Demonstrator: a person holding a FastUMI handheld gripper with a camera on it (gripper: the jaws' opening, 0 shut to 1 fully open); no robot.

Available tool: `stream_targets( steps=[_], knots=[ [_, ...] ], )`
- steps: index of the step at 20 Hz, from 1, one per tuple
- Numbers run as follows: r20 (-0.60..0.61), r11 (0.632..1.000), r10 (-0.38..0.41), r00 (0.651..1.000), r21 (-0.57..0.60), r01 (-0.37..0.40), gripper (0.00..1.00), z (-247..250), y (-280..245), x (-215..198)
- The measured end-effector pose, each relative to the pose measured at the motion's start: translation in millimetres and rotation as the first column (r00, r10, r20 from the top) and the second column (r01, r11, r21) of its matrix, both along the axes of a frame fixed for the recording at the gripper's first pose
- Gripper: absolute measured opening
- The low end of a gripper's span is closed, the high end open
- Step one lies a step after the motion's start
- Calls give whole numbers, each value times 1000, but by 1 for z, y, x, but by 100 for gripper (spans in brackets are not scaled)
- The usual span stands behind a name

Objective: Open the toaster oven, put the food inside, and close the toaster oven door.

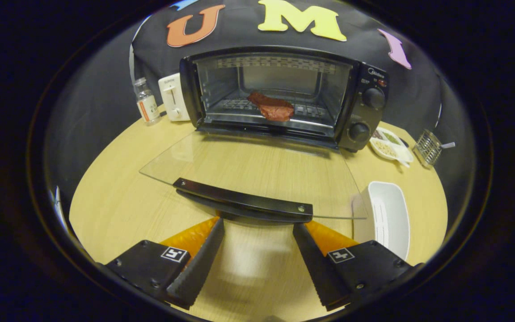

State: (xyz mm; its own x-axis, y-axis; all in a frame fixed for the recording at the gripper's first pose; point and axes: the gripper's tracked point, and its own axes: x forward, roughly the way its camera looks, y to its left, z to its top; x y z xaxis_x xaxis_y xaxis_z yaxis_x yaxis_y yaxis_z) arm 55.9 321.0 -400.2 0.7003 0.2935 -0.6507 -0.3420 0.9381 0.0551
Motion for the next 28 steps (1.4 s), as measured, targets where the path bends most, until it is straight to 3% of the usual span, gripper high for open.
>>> stream_targets(
  steps=[16,28],
  knots=[
    [168,996,-70,983,75,58,99,131,-3,80],
    [177,988,-131,975,105,114,99,156,-48,56]
  ],
)
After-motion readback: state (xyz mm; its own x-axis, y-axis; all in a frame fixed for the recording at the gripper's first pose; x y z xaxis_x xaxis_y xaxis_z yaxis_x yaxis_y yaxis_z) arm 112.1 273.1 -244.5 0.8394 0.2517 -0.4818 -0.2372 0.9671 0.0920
